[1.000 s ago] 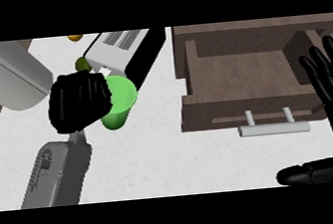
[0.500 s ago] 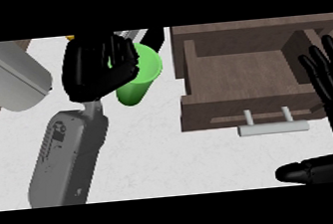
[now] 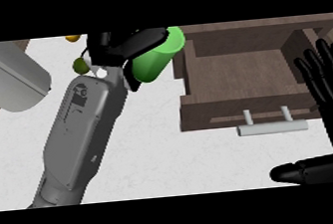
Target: Pick up the cup, place it into the drawer and close the drawer
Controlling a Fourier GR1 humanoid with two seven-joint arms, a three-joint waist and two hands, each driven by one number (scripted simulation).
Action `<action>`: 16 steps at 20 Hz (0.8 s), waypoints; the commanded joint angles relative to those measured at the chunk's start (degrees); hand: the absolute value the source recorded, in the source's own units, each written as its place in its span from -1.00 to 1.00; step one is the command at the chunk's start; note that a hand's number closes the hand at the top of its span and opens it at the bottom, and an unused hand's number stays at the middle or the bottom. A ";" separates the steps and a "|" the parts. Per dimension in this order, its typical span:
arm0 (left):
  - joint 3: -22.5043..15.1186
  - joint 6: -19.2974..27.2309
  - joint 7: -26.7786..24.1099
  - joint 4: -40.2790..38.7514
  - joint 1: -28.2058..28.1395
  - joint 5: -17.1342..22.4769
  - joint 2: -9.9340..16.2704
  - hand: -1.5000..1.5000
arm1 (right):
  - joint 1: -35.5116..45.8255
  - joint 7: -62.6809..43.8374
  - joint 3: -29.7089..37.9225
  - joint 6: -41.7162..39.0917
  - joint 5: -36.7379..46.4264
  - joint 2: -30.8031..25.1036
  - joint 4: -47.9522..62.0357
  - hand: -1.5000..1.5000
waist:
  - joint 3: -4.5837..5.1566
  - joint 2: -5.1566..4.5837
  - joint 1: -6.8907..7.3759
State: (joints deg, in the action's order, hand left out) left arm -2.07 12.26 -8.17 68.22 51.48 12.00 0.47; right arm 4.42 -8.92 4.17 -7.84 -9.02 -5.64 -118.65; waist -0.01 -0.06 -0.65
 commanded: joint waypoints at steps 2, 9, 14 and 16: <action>-2.93 4.10 -1.55 -8.03 5.73 0.58 -0.45 1.00 | -0.74 0.07 0.36 -0.50 -0.43 -0.19 -0.43 -1.00 | 0.00 -0.05 -0.34; -8.82 8.82 -8.37 -21.78 11.14 8.05 -0.47 1.00 | 0.09 -0.12 0.39 -1.50 -0.99 -0.82 -0.09 -1.00 | 0.00 -0.30 -1.41; -10.40 10.60 -7.44 -25.74 16.34 9.30 -0.47 1.00 | 0.85 1.67 0.70 -0.83 0.51 -0.22 3.63 -1.00 | -0.01 -0.19 -0.87; -8.85 7.72 -9.82 -33.09 18.86 10.48 -0.47 1.00 | -0.33 2.75 0.81 -1.41 -0.49 0.18 2.94 -1.00 | -0.03 -0.48 -1.72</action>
State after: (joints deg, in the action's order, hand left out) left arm -10.37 20.79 -15.30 42.42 67.15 20.33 0.02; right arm 5.39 -7.77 5.03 -8.81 -9.32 -6.07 -116.37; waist -0.02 -0.35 -1.82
